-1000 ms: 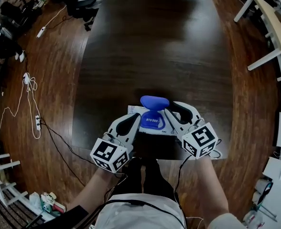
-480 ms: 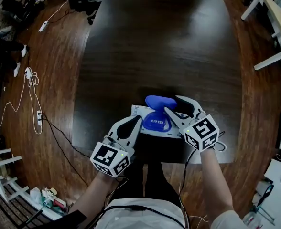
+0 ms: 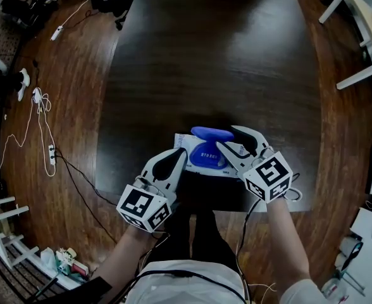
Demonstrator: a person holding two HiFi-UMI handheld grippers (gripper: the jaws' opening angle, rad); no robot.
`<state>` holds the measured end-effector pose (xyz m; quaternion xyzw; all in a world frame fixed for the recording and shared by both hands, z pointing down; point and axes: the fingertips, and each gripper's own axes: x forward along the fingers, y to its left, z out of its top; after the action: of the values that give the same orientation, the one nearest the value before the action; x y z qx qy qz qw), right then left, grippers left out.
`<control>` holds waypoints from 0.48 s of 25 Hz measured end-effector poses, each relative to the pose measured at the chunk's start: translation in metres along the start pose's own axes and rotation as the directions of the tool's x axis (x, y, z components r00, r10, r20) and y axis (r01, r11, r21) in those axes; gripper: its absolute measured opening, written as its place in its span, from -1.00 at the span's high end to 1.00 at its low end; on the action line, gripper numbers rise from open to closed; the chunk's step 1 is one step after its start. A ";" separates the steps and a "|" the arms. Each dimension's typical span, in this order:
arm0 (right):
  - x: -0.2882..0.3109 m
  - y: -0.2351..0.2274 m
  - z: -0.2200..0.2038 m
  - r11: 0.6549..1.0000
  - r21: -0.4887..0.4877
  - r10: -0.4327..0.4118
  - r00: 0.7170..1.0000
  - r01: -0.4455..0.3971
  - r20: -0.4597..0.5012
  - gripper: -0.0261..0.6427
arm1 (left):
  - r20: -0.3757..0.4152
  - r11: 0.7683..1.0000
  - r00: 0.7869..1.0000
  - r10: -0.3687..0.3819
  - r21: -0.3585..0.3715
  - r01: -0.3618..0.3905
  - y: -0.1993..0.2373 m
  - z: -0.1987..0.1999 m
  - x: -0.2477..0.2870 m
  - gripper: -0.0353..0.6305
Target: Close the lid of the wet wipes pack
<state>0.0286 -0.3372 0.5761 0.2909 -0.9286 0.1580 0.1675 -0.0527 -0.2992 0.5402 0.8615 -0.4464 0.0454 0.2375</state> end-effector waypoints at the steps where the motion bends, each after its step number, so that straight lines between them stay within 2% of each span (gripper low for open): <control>1: -0.001 0.004 0.001 1.000 -0.006 0.001 1.000 -0.001 -0.001 0.40 | 0.002 1.000 1.000 -0.001 -0.001 0.001 -0.001 0.000 -0.001 0.89; 12: -0.017 0.047 -0.015 0.997 -0.060 0.036 0.998 -0.039 -0.044 0.40 | 0.015 1.000 1.000 -0.015 0.002 0.015 -0.014 -0.004 -0.015 0.89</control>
<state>0.0172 -0.2863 0.5731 0.2647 -0.9344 0.1392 0.1933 -0.0502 -0.2788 0.5343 0.8655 -0.4415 0.0378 0.2337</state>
